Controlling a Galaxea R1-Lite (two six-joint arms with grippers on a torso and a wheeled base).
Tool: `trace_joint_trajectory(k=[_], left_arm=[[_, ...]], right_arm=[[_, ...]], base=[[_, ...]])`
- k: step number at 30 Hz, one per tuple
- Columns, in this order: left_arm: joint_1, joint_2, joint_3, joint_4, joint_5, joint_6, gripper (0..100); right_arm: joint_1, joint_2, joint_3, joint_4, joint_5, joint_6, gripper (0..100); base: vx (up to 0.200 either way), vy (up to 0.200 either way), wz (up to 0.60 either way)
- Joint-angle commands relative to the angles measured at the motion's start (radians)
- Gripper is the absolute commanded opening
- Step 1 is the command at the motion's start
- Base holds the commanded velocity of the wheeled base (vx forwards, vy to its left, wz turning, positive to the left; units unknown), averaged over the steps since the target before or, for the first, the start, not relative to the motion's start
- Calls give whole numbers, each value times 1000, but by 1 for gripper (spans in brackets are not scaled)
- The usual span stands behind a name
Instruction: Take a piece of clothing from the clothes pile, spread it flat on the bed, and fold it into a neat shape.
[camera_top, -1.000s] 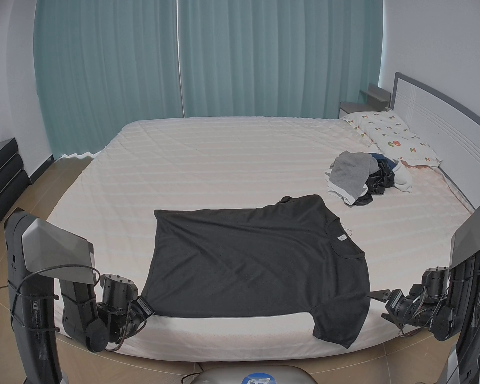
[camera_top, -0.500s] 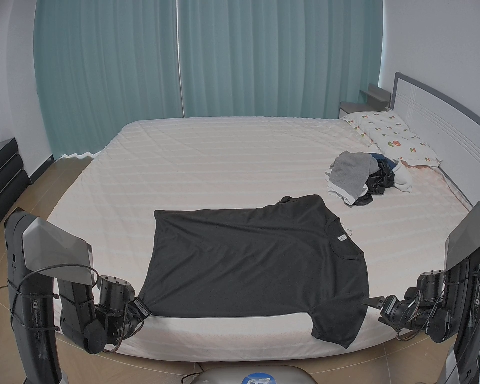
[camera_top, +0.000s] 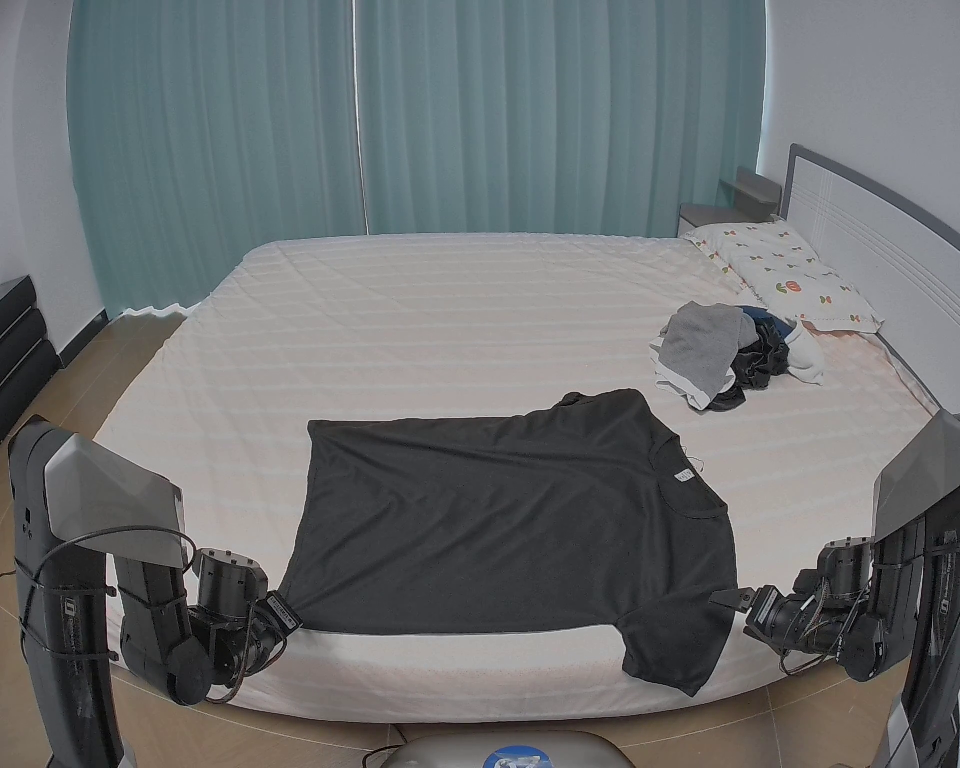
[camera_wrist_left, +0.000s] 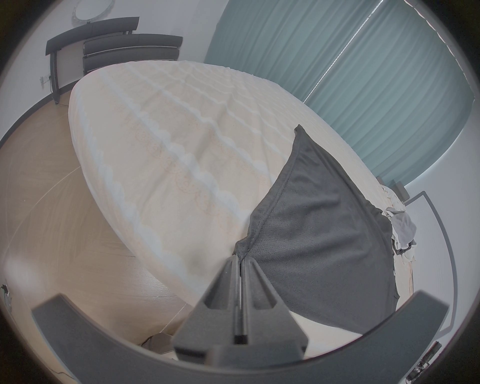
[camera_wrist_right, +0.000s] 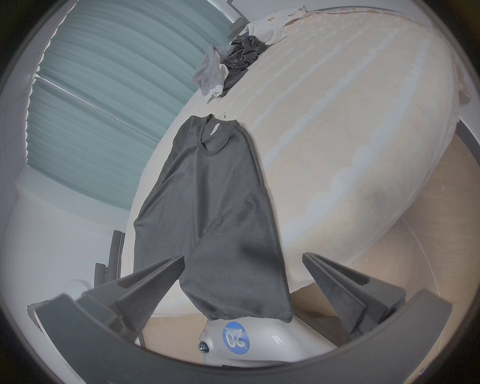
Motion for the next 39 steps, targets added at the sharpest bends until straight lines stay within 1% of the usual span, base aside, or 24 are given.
trace_joint_trajectory(k=[1, 3, 6, 10, 11, 12, 13, 14, 15, 17, 19, 27, 35, 39], left_arm=[[0, 5, -1, -1, 0, -2, 0], [0, 5, -3, 1, 0, -2, 0], [7, 6, -3, -1, 0, -2, 0], [13, 6, -6, -1, -9, -2, 0], [13, 6, -6, -1, -9, -2, 0], [13, 6, -6, -1, -12, -3, 0], [13, 6, -6, -1, -12, -3, 0], [15, 6, -6, -1, -12, -3, 0], [15, 6, -6, -1, -12, -3, 0], [17, 6, -6, -1, -12, -3, 0], [17, 6, -9, -1, -12, -3, 0], [17, 8, -12, -1, -12, -5, 0], [15, 8, -14, 1, -12, -3, 0], [12, 14, -14, -1, -12, -5, 0]], right_arm=[[25, 9, -54, -10, 2, 4, 100], [49, 19, -70, -10, -4, -2, 100], [56, 29, -64, -10, -1, -25, 100], [19, 55, -64, -10, 17, -154, 100], [19, 55, -64, -10, 17, -154, 100], [-3, 68, -61, -10, 43, -215, 100], [-9, 70, -58, -10, 62, -244, 100], [-12, 70, -58, -10, 63, -247, 100], [-27, 67, -47, -10, 97, -275, 100], [-32, 68, -38, -10, 125, -286, 100], [-27, 72, -36, -10, 137, -295, 100], [-18, 110, -54, -12, 135, -344, 100], [-15, 118, -59, -10, 141, -345, 100], [10, 121, -93, -10, 140, -344, 100]], base=[[0, 0, 0], [0, 0, 0], [0, 0, 0], [0, 0, 0], [0, 0, 0], [0, 0, 0], [0, 0, 0], [0, 0, 0], [0, 0, 0], [0, 0, 0], [0, 0, 0], [0, 0, 0], [0, 0, 0], [0, 0, 0]])
